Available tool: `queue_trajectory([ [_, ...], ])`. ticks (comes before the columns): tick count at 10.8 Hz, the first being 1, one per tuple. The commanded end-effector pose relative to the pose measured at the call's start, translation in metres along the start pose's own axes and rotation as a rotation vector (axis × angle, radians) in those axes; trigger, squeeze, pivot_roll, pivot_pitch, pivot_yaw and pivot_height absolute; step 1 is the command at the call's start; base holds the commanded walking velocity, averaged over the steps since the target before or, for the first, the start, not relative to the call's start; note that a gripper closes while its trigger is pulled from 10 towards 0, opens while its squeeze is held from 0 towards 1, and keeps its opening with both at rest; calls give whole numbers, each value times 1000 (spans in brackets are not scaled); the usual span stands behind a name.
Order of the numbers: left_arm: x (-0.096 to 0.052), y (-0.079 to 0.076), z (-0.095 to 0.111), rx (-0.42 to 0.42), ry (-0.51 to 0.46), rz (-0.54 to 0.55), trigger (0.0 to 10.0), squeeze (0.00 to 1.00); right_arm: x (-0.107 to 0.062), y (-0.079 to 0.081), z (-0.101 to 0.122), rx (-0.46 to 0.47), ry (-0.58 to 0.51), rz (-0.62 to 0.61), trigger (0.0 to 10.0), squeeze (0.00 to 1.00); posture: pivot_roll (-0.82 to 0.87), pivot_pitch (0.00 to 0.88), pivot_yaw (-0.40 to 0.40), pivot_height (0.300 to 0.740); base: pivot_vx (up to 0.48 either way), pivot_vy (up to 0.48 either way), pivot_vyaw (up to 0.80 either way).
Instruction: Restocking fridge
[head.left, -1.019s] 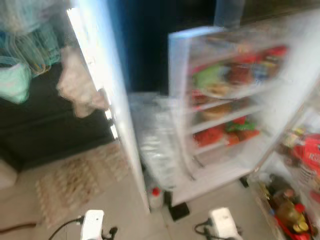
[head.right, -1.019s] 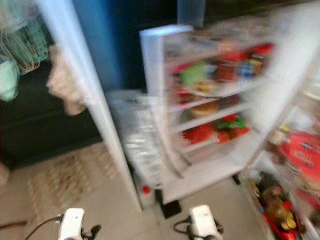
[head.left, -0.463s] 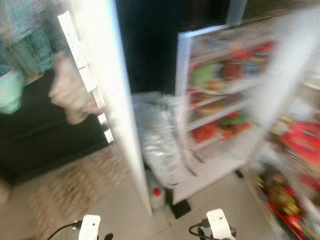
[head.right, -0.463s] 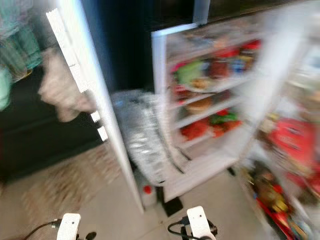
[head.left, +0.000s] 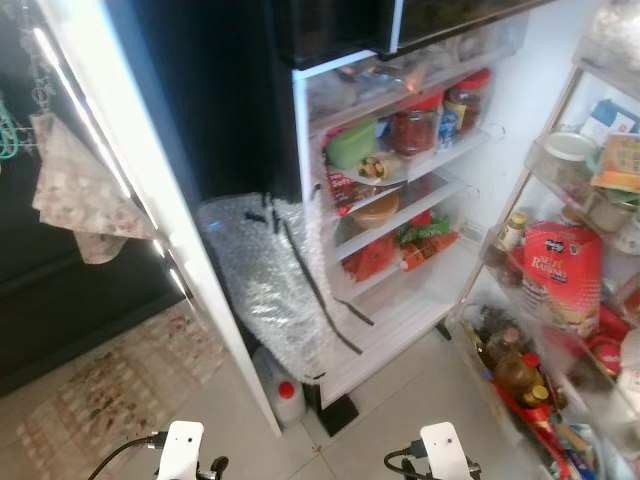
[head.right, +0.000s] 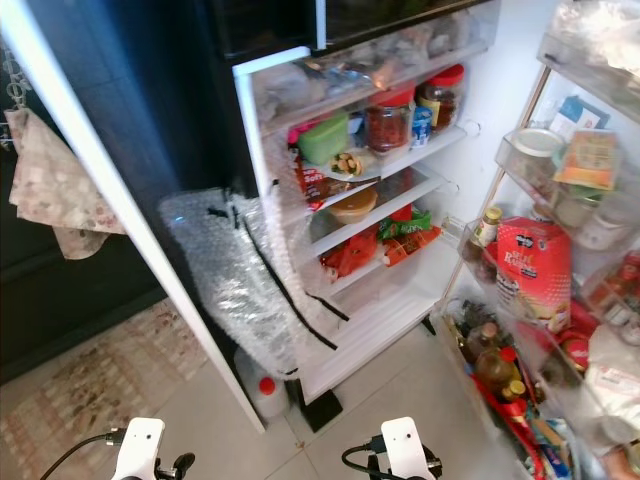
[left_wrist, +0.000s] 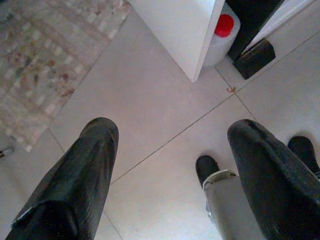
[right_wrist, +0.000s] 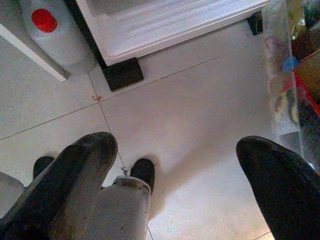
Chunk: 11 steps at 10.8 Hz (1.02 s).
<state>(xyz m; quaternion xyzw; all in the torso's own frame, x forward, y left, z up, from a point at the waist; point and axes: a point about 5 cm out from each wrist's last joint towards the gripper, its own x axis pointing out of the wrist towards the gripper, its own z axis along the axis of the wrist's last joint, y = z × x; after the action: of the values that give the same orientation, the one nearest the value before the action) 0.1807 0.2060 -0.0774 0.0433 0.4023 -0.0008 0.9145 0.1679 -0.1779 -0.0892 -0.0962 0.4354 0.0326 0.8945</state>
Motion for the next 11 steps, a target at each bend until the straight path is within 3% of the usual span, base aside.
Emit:
queue_trajectory([
  [1, -1, 2, -4, 10, 21, 6, 10000, 0, 0, 0, -2, 10, 12, 2, 10000, 0, -96, 0, 93, 740, 0, 334, -744],
  [6, -1, 0, -5, -1, 22, 23, 10000, 0, 1, 0, 2, 8, 4, 2, 10000, 0, -89, 12, 84, 740, 0, 0, -753],
  [11, -3, -1, -12, -8, 43, 29, 10000, 0, 0, -2, 3, -2, -22, 5, 10000, 0, -94, 22, 81, 740, 0, 0, 0],
])
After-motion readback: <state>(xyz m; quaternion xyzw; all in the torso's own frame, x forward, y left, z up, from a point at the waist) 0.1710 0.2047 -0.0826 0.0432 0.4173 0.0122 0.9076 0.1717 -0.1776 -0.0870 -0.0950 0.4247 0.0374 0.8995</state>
